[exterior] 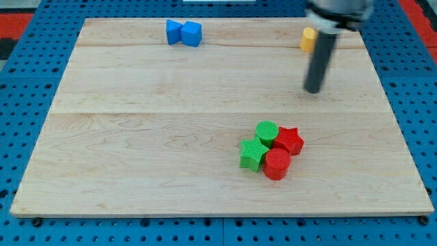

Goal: Move yellow hexagon below the blue cube

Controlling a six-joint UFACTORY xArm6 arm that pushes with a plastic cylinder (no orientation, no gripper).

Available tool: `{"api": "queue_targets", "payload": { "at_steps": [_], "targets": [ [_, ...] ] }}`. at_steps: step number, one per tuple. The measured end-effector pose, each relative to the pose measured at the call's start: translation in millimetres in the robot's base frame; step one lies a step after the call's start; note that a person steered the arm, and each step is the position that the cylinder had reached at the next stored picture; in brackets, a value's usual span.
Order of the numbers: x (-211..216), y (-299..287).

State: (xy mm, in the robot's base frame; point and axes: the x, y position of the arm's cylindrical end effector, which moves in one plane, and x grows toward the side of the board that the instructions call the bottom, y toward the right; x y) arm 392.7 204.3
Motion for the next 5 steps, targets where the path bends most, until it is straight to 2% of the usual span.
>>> {"api": "queue_targets", "payload": {
  "at_steps": [1,2,3,4,5],
  "targets": [
    [-2.6,95.7],
    [-35.4,125.9],
    [-87.9,135.4],
    [-120.4,140.6],
    [-125.2,111.3]
  ]
}}
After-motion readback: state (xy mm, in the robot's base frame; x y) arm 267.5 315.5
